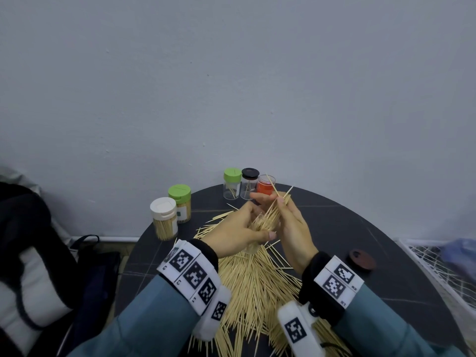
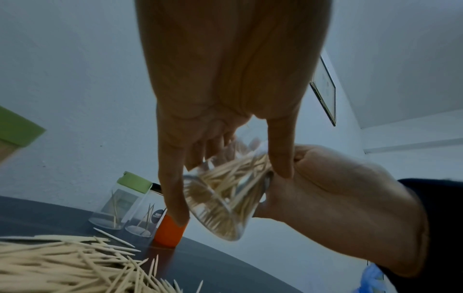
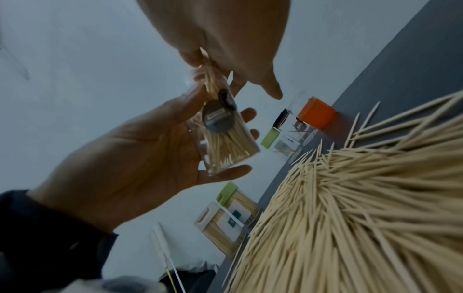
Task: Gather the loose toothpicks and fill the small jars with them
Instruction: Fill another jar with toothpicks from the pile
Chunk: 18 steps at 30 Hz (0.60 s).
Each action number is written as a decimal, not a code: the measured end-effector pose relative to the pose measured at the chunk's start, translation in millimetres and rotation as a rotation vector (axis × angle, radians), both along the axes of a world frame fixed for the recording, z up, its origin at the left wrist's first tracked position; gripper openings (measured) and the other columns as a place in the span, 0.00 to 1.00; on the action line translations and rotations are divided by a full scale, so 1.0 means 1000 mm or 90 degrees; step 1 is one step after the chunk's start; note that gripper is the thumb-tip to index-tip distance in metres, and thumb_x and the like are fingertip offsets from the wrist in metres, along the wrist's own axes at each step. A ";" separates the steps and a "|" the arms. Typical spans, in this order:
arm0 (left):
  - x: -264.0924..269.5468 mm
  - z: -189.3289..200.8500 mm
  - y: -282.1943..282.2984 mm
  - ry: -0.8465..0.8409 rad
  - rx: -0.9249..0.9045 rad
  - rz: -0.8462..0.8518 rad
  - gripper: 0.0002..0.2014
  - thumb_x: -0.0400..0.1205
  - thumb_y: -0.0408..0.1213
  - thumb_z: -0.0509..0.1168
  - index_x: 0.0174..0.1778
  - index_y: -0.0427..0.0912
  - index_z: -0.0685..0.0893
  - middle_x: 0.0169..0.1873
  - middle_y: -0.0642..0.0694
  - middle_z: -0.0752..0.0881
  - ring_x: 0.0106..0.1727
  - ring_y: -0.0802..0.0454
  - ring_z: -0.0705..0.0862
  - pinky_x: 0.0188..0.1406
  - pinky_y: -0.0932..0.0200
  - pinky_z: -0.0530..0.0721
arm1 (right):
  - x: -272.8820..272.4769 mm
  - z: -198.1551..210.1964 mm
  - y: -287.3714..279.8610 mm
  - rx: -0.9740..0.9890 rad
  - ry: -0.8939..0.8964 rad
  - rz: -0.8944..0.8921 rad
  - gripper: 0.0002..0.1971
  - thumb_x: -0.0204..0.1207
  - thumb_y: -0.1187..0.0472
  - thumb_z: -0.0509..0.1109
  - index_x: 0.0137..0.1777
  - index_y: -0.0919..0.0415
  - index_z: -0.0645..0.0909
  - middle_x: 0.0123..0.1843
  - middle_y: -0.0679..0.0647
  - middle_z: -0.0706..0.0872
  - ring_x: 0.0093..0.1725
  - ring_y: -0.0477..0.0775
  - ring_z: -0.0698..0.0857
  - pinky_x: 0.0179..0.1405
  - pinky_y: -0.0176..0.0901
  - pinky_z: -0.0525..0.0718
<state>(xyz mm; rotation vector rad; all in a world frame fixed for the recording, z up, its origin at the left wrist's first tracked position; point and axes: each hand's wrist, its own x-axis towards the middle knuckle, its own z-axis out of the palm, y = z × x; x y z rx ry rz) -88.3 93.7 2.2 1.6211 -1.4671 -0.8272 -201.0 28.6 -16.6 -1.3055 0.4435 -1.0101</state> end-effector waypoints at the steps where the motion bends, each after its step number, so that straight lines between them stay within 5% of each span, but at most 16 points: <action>1: 0.000 0.000 0.000 0.004 0.001 -0.004 0.23 0.77 0.42 0.72 0.65 0.44 0.73 0.50 0.54 0.83 0.49 0.60 0.82 0.53 0.60 0.80 | 0.000 -0.001 0.000 0.004 -0.006 0.005 0.16 0.85 0.59 0.52 0.51 0.55 0.83 0.58 0.56 0.88 0.63 0.58 0.84 0.66 0.59 0.79; 7: 0.001 0.000 0.003 -0.021 0.022 -0.014 0.24 0.77 0.43 0.72 0.66 0.43 0.72 0.53 0.51 0.84 0.54 0.55 0.84 0.57 0.56 0.82 | -0.004 -0.003 0.001 -0.019 -0.001 0.047 0.06 0.81 0.68 0.58 0.54 0.63 0.75 0.57 0.54 0.88 0.54 0.47 0.88 0.44 0.38 0.86; 14: -0.001 0.002 0.004 -0.026 0.035 -0.020 0.21 0.77 0.44 0.72 0.61 0.45 0.72 0.50 0.49 0.84 0.47 0.55 0.83 0.51 0.55 0.81 | -0.008 0.004 -0.009 -0.091 0.049 0.015 0.15 0.68 0.69 0.61 0.55 0.65 0.79 0.59 0.54 0.88 0.66 0.51 0.82 0.67 0.48 0.76; 18: -0.001 0.002 0.003 -0.016 0.032 -0.025 0.19 0.77 0.42 0.72 0.60 0.45 0.72 0.48 0.50 0.84 0.44 0.58 0.82 0.48 0.58 0.80 | -0.010 0.006 -0.007 -0.135 0.096 -0.007 0.19 0.86 0.61 0.50 0.57 0.62 0.83 0.60 0.48 0.87 0.65 0.46 0.81 0.68 0.46 0.75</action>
